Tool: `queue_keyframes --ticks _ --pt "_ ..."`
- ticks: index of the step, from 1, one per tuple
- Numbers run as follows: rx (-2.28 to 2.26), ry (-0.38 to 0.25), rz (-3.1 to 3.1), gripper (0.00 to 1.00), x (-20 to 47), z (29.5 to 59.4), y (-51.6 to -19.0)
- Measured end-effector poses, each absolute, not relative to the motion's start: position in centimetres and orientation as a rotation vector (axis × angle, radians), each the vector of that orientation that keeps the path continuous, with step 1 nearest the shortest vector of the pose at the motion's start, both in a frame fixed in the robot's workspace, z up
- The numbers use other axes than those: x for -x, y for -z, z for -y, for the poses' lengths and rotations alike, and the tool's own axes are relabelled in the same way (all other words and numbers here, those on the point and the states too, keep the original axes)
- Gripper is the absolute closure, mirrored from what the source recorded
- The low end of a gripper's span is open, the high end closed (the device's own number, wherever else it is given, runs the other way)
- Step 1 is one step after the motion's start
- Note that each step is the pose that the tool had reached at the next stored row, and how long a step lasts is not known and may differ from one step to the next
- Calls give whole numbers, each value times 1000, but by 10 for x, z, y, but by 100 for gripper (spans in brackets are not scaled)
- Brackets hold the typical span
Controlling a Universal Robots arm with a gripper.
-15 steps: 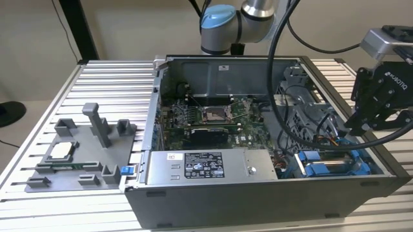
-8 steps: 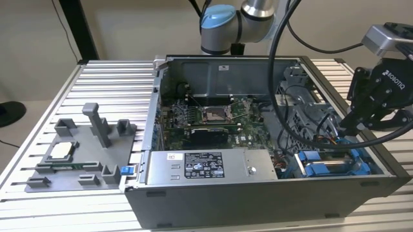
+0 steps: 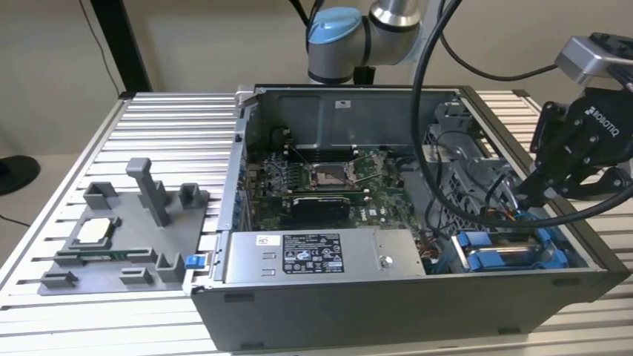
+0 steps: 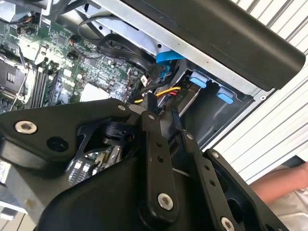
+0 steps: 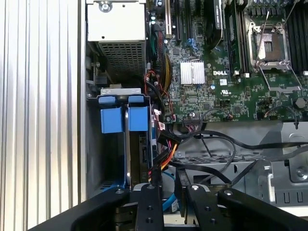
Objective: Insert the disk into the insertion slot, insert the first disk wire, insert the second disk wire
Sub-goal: 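Insert the second disk wire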
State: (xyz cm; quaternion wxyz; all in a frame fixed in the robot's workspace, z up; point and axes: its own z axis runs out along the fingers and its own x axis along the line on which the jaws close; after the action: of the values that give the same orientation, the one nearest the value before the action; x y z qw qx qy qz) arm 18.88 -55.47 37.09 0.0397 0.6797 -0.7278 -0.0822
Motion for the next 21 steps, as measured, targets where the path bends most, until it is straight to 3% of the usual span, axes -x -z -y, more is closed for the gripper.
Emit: queue_keyframes --ticks 21 --pt "-2082 255 2229 0 -192 549 -360"
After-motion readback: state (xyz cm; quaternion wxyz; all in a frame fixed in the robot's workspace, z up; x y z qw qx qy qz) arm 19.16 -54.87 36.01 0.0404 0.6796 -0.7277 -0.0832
